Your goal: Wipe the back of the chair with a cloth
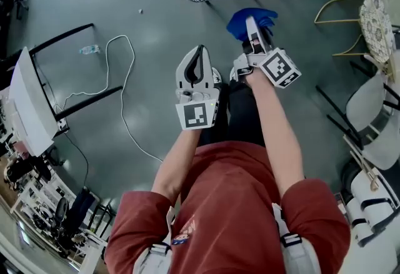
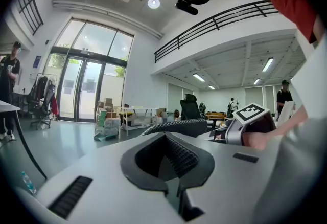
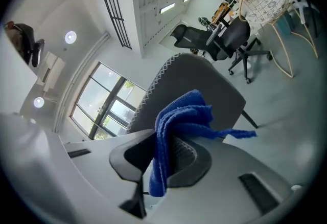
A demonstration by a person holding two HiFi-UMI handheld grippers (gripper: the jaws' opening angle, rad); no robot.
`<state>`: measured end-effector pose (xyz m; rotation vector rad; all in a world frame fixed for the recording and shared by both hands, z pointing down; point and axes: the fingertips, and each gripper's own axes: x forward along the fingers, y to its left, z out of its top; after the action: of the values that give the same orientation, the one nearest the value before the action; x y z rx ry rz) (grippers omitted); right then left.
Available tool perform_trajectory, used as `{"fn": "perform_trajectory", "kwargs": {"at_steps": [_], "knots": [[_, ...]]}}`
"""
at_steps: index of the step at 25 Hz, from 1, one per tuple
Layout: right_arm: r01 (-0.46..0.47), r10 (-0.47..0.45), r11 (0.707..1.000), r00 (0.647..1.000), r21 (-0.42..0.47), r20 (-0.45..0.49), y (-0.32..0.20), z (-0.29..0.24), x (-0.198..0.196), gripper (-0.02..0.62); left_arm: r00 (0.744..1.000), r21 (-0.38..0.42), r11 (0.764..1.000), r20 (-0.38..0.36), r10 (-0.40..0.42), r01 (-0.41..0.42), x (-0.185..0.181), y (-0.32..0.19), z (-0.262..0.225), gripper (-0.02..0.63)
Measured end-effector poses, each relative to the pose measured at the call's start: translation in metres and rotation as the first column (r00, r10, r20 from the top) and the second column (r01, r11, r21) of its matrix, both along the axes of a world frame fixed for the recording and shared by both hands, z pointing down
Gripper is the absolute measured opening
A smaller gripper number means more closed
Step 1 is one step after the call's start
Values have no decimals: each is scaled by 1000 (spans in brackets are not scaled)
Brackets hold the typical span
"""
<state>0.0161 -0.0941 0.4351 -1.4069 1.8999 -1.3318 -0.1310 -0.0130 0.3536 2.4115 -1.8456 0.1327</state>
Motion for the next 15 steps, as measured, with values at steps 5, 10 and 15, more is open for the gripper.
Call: {"fn": "perform_trajectory", "kwargs": {"at_steps": [5,10,15], "knots": [[-55,54,997,998,-55,-7,12,49,32,63,986,-28,990,86,142,-140,35,-14,41,14],[-50,50,994,999,-95,1,0,108,59,62,988,9,992,92,124,-125,65,-40,71,14],[-23,25,993,1000,-115,18,-24,178,68,61,992,-38,997,105,73,-69,75,-57,128,14]]}}
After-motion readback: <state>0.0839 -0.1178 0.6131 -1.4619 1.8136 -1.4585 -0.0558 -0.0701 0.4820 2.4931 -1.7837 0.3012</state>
